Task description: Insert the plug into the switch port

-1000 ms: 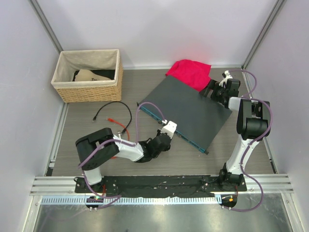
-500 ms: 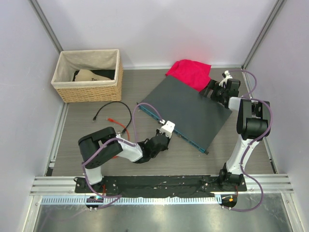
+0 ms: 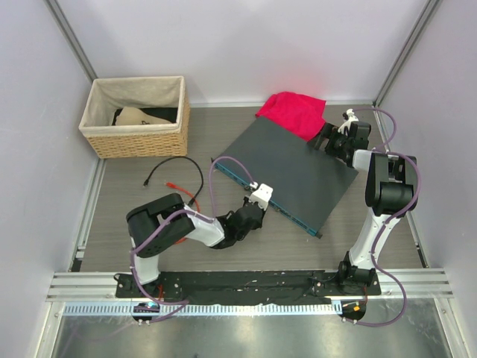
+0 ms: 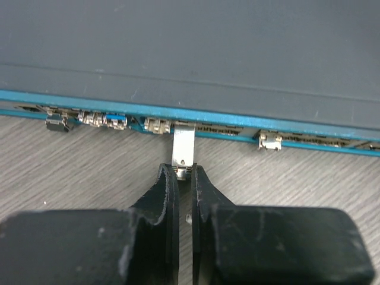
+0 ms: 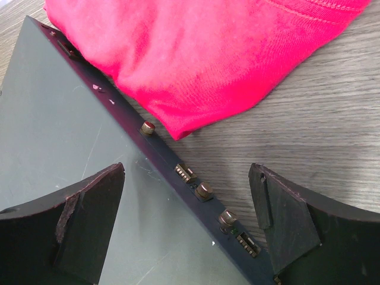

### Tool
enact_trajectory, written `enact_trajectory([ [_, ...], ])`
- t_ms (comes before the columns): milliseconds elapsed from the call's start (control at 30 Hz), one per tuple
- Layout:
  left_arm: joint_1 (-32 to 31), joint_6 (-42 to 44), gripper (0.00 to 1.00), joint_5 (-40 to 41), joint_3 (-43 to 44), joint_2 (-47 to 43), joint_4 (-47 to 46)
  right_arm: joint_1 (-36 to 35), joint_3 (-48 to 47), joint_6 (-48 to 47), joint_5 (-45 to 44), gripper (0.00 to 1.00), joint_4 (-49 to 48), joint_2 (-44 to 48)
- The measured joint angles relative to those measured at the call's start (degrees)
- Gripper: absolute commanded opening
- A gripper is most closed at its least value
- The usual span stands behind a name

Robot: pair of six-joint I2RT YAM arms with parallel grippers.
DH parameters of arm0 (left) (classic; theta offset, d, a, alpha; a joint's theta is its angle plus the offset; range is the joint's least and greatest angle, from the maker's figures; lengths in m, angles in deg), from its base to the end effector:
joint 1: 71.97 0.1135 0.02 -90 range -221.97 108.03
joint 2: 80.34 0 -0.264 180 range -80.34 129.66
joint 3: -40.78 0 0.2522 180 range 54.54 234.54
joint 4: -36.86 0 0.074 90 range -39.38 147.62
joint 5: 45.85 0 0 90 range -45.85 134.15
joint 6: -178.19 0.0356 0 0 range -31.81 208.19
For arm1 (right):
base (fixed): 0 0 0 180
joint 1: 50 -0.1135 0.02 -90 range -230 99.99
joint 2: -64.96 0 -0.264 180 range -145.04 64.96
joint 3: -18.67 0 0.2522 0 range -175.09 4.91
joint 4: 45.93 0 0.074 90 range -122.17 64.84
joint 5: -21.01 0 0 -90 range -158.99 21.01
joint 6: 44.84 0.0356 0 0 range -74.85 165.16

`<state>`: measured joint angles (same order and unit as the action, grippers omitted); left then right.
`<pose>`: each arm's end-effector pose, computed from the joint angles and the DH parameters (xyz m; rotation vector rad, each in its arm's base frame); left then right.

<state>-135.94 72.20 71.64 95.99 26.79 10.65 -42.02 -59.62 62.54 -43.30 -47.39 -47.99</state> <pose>0.1677 -0.3059 0.1215 0.5236 1.9204 -0.4256 0.4172 -0.0429 0.1551 0.2108 2.1299 0.5769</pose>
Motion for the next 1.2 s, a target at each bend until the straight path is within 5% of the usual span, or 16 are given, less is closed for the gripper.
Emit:
enact_trajectory([
  [367, 0.4, -0.6, 0.38, 1.2, 2.8, 0.7, 1.7, 0.0, 0.0, 0.0, 0.2, 0.95, -0.1, -0.5],
  [700, 0.2, -4.9, 0.47, -1.6, 2.2, -2.7, 3.6, 0.0, 0.0, 0.2, 0.4, 0.95, -0.2, -0.5],
  [900, -1.8, -10.6, 0.32, -1.9, 0.9, -6.5, 9.2, 0.2, 0.0, 0.4, 0.6, 0.95, -0.2, -0.5],
  [1100, -2.0, -15.1, 0.02, -0.1, 1.0, -6.7, 15.6, 0.3, 0.0, 0.4, 0.6, 0.95, -0.2, -0.5],
  [1200, -1.8, -16.0, 0.00, 1.4, 1.8, -6.5, 18.3, 0.4, 0.0, 0.4, 0.6, 0.95, -0.2, -0.5],
])
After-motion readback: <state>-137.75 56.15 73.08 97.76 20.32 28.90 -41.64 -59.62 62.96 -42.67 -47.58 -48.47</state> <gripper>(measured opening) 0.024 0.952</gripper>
